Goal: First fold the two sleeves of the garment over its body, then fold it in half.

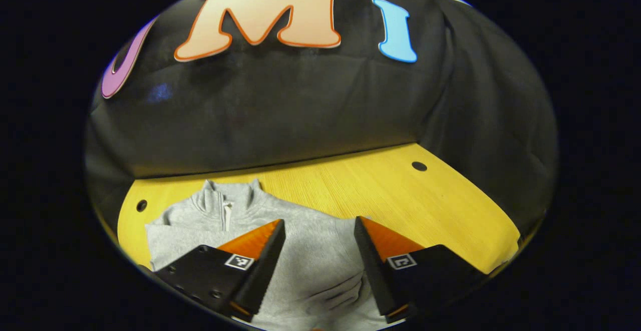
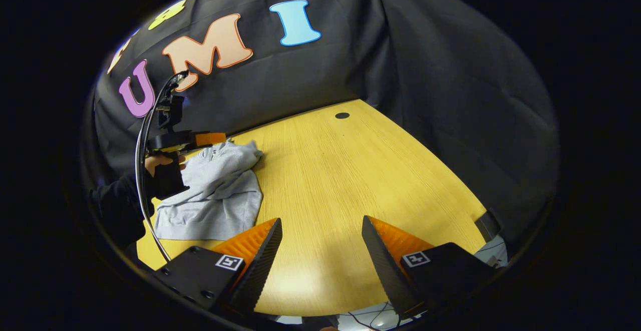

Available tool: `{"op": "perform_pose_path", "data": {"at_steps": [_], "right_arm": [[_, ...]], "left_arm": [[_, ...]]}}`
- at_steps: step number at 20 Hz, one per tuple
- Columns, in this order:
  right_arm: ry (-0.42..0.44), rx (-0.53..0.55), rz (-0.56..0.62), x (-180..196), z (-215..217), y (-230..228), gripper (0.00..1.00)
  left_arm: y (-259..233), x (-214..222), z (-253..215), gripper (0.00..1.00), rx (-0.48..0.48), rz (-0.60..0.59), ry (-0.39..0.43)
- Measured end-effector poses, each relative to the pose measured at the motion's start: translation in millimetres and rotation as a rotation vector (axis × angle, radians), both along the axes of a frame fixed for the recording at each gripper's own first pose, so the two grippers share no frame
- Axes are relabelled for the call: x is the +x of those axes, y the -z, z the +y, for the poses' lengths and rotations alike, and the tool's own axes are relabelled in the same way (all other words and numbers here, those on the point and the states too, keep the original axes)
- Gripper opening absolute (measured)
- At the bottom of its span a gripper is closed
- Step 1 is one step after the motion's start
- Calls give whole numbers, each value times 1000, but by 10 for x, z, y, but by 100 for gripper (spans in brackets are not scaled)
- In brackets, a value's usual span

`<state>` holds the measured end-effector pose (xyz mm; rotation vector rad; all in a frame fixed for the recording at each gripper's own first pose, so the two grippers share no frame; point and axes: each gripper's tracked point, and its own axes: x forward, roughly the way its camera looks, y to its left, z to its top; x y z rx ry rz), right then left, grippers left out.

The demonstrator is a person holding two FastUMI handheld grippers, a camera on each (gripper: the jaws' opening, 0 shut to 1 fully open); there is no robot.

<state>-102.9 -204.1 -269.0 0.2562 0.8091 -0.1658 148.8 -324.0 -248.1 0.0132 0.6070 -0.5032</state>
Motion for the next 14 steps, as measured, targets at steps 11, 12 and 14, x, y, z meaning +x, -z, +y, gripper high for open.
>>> {"op": "perform_pose_path", "data": {"at_steps": [11,12,14], "right_arm": [[-228,70,-57,506,542,5,99],[-249,73,-58,550,623,21,99],[-274,79,-61,616,782,23,99]], "left_arm": [[-416,-433,1281,94,-7,-77,-237],[-433,-482,1452,94,0,-82,-260],[-413,-586,1795,94,14,-81,-301]]}}
